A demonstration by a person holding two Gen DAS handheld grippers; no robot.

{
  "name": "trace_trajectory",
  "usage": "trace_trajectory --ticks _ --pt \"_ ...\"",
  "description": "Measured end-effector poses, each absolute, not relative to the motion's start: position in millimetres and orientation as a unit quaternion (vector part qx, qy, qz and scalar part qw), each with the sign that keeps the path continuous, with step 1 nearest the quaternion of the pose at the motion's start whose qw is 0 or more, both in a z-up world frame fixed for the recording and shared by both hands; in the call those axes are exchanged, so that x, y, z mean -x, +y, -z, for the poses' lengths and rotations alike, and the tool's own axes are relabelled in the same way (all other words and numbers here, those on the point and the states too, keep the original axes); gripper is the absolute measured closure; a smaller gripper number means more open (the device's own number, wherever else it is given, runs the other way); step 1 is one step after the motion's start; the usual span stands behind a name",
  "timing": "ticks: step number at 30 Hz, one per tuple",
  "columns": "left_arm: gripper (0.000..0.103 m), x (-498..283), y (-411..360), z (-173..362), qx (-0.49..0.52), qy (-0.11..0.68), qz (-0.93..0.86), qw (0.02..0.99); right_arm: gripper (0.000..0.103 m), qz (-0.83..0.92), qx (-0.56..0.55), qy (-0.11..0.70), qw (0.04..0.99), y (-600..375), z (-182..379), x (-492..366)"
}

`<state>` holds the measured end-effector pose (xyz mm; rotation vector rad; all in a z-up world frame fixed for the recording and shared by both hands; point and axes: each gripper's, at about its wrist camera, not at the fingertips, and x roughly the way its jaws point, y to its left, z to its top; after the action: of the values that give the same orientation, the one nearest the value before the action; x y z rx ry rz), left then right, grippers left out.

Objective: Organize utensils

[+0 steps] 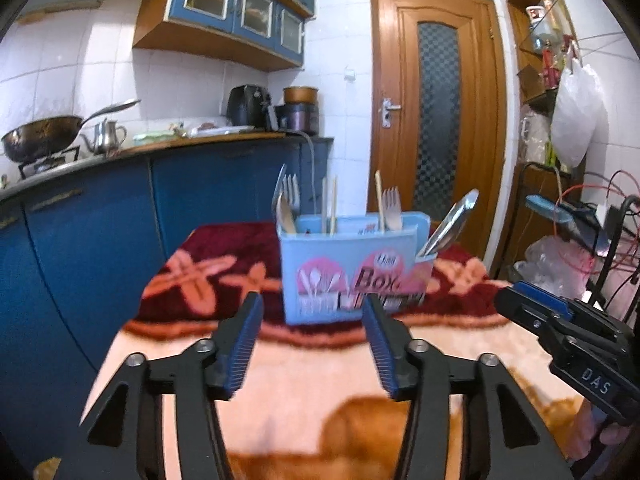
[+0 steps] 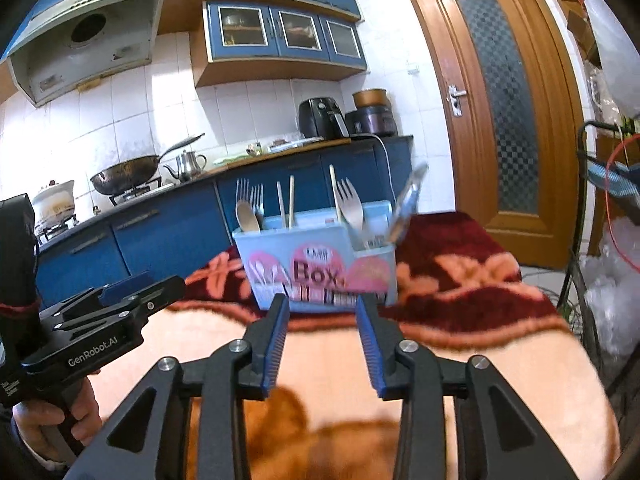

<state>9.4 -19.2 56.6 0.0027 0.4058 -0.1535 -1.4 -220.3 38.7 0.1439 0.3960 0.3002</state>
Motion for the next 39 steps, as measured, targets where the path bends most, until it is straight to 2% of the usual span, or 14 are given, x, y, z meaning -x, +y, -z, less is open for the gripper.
trace_trajectory --ticks 4,8,9,13,39 --pt "0.034 -5.1 -13.7 -35.7 0.008 0.215 0.062 0.975 0.039 -0.140 -0.060 0.198 0.968 -219.1 -26.5 9.6" --pt "0.031 -2.3 -15.5 -19.3 -0.005 0.221 0.047 0.974 0.013 -0.116 -0.040 0.184 0.975 -215.4 -18.6 16.8" --pt "0.030 -1.7 -16.3 -16.0 -0.007 0.224 0.047 0.973 0.012 -0.109 -0.033 0.176 0.978 -214.3 -16.3 19.2" --pt "0.027 0.2 -16.3 -11.3 0.001 0.225 0.049 0.973 0.010 -0.108 -0.024 0.168 0.980 -213.1 -12.2 21.3" --pt "0.027 4.3 -9.4 -5.9 0.025 0.215 0.026 0.976 0.009 -0.112 -0.022 0.144 0.983 -214.3 -8.9 30.5"
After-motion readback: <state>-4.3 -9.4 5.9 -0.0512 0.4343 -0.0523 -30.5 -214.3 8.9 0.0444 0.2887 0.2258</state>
